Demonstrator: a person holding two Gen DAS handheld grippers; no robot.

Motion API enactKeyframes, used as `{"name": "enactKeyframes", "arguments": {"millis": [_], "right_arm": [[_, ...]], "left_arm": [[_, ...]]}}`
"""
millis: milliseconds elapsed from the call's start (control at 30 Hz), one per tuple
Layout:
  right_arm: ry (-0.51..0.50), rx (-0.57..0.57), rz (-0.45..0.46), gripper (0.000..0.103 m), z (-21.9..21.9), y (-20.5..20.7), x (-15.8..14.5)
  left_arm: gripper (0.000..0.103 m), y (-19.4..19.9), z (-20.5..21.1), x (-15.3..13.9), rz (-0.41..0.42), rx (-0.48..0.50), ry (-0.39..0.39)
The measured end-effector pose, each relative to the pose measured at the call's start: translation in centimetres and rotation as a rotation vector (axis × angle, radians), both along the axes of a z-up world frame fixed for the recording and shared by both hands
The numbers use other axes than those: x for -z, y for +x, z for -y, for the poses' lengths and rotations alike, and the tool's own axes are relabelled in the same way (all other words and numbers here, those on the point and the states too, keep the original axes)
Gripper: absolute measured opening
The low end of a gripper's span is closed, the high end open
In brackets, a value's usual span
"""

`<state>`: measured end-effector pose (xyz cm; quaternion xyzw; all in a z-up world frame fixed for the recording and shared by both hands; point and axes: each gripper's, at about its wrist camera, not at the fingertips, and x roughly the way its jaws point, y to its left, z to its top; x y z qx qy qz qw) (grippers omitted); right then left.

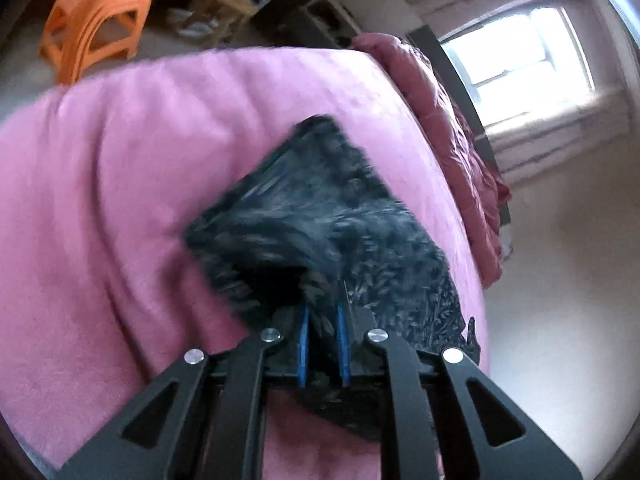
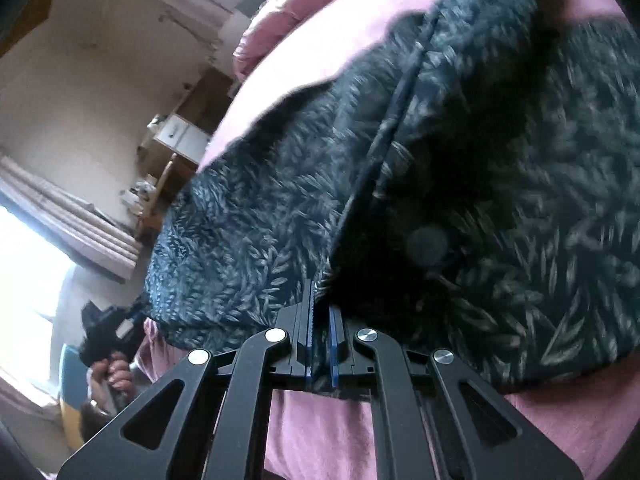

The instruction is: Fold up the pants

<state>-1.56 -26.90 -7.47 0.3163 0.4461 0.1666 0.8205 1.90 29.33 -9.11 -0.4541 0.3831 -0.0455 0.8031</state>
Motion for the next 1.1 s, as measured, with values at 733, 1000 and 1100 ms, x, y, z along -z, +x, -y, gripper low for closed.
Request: {"name": "enactKeyframes", "arguments": {"millis": [733,1000,1100], "right_arm": [[0.003,0.0,0.062,0.007,3.1,-4.4,-2.4],[-0.2,0.225,0.161,0.042,8.6,-5.1,-7.9],[-0.28,0.294,0.198,0.065,9.7,-2.1,-9.9]], "left_arm": [[0.046,-2.2,2.3,-4.0,0.024,-0.077,0.358],[0.062,-4.1,2.4,-8.6,0.189,-0.263,0.432],[0.067,-1.5,6.7,-7.4,0.189,-0.093,0.442]]}}
